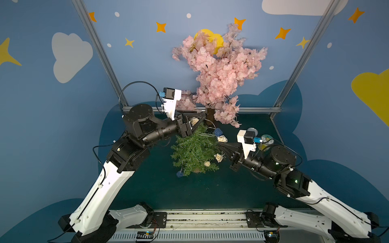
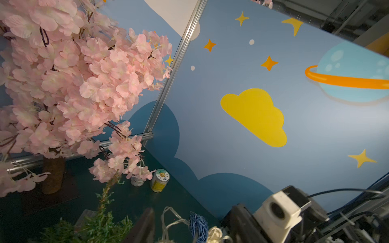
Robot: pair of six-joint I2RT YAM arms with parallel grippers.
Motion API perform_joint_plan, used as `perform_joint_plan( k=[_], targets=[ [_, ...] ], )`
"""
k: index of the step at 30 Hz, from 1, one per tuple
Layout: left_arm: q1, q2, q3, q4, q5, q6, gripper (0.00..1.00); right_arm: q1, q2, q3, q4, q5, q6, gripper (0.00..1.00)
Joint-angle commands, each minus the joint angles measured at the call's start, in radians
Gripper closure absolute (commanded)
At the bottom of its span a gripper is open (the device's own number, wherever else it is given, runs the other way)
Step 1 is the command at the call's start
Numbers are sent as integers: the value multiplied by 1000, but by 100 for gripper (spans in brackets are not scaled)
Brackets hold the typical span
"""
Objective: Remove string lights from the small christmas tree
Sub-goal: Remove the light string from the Christmas tree.
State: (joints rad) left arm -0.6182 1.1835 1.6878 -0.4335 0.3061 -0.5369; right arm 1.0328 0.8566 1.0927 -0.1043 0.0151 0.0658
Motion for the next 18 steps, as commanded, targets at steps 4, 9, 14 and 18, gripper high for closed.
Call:
perform_joint_plan(
  k=[4,9,14,18],
  targets=[
    [-3,-36,-28,-76,-64,42,2,-117,22,116,-209,14,23,100],
    [-3,-61,-30,-143,-151,93,1,-219,87,202,-283,-67,34,100],
    [-3,-83,-30,-193,-206,137,1,-301,146,285,-321,-120,22,100],
    [-2,-87,-23,-236,-243,174,1,-374,207,372,-336,-191,18,100]
  ],
)
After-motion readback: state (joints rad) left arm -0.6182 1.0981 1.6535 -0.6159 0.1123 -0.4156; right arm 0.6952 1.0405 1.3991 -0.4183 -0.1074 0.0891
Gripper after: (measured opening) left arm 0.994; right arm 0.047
